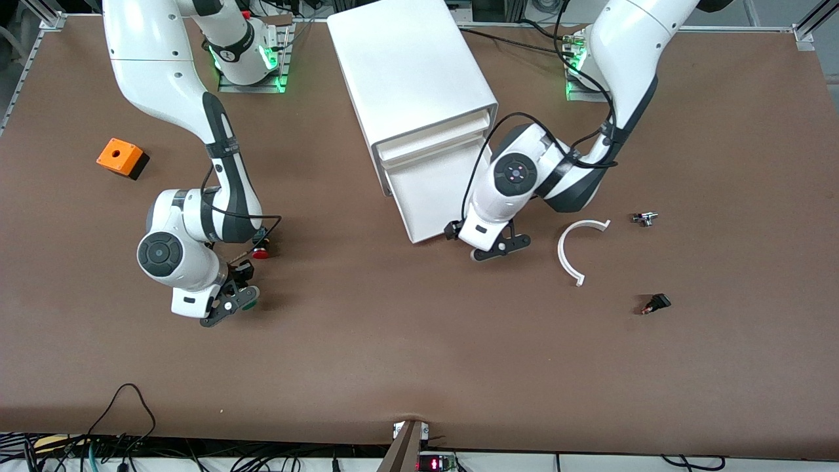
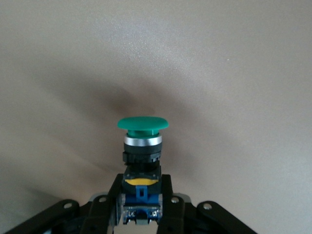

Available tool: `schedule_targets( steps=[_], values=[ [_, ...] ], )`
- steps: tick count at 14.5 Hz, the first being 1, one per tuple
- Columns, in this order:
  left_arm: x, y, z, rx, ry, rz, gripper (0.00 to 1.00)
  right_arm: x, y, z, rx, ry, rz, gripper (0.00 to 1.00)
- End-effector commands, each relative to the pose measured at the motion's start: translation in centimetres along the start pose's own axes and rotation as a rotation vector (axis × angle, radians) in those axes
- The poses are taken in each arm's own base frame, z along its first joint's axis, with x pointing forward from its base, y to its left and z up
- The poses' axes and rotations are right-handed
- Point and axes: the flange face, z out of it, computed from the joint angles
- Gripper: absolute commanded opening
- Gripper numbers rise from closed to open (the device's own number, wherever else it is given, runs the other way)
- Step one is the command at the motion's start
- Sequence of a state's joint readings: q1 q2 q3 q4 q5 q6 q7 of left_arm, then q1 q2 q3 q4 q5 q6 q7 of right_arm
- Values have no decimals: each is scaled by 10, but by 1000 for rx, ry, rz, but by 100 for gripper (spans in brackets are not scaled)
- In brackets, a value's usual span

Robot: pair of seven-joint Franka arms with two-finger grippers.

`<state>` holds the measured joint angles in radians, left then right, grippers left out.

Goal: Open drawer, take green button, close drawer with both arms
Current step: 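Place the green button by the red button while the left gripper reaches the drawer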

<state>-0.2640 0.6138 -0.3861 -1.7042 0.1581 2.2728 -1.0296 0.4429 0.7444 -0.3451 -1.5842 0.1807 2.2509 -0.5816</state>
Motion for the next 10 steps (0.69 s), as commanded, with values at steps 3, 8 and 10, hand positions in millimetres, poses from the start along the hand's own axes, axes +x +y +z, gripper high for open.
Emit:
schedule_targets(
  steps=[3, 8, 10],
  values=[
    [-14, 15, 17, 55, 90, -46, 100, -2, -3, 29, 72, 54, 51, 27],
    [-22, 17, 24, 56, 65, -56, 100, -4, -3, 33, 83, 54, 65, 100],
    [-32, 23, 30, 52, 33, -53, 100, -2, -2, 24, 82, 65, 64, 100]
  ],
)
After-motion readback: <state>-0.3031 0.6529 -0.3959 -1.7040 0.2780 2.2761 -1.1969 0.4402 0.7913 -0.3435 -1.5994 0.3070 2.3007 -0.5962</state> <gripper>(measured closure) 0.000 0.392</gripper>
